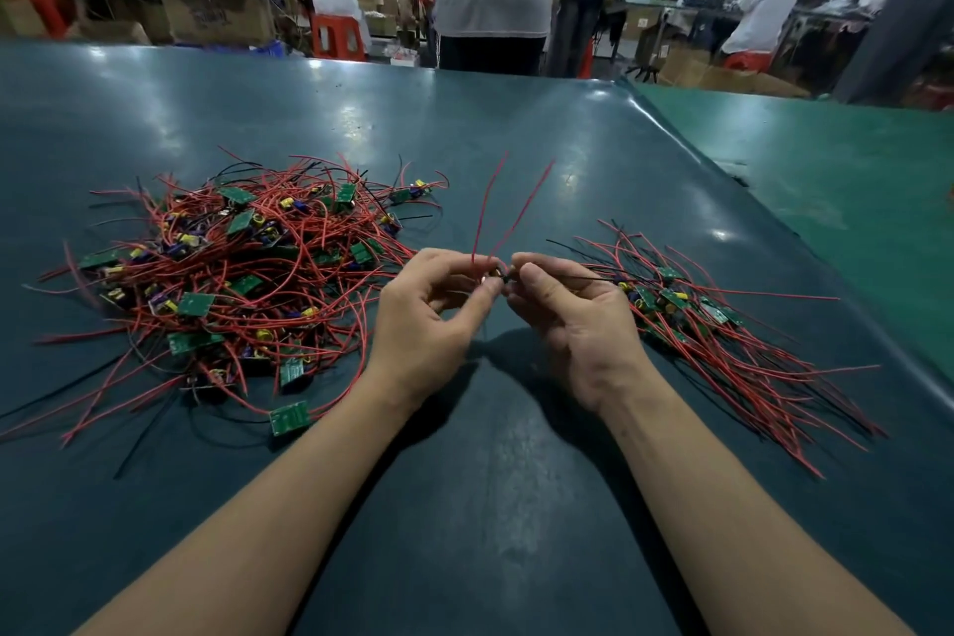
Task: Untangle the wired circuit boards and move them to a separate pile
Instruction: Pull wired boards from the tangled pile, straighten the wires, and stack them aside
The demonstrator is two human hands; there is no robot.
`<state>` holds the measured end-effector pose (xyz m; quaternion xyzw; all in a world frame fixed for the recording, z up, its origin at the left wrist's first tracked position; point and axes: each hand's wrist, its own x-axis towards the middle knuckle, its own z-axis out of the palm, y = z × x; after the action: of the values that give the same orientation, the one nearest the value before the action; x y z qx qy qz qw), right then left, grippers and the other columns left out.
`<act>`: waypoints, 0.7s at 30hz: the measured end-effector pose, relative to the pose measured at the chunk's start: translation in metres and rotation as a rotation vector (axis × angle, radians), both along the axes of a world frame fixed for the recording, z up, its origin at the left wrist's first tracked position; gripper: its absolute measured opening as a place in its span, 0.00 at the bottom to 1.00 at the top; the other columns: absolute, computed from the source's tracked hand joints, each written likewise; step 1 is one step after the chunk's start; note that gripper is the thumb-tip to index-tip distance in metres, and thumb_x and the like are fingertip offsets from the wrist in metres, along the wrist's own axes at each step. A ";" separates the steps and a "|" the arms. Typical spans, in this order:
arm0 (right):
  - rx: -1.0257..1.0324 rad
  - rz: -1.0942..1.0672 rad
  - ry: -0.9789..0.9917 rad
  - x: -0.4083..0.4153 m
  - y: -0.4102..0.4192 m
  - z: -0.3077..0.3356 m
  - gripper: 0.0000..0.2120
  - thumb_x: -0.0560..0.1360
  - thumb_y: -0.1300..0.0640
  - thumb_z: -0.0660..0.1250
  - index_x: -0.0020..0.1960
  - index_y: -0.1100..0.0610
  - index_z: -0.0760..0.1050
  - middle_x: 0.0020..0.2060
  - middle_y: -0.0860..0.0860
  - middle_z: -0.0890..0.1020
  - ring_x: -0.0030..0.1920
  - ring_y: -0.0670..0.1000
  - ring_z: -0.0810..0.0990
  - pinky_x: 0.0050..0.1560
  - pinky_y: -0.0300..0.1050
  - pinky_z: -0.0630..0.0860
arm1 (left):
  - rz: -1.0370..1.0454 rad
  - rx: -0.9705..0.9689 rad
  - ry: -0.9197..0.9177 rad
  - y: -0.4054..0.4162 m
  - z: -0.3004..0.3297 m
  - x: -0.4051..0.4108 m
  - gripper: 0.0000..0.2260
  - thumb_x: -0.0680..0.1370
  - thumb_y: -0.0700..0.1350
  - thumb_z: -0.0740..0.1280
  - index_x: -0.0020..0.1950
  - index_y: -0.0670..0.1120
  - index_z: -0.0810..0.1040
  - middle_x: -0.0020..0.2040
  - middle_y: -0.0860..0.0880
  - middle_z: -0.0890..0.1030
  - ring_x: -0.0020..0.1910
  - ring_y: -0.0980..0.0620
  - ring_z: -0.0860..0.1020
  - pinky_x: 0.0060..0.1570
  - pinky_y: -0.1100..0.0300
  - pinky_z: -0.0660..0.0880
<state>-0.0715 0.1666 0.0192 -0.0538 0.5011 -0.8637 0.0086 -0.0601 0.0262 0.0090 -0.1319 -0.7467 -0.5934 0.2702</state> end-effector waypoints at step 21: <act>-0.042 -0.140 -0.096 0.002 0.003 0.010 0.07 0.77 0.64 0.66 0.43 0.56 0.80 0.28 0.48 0.75 0.24 0.45 0.69 0.22 0.34 0.63 | -0.134 0.457 -0.230 0.002 0.006 -0.001 0.06 0.74 0.31 0.70 0.44 0.42 0.82 0.35 0.47 0.84 0.35 0.51 0.83 0.41 0.61 0.80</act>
<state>-0.0690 0.1697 0.0291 0.0226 0.4846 -0.8740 -0.0288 -0.0615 0.0284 0.0148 -0.0482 -0.6086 -0.7743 0.1667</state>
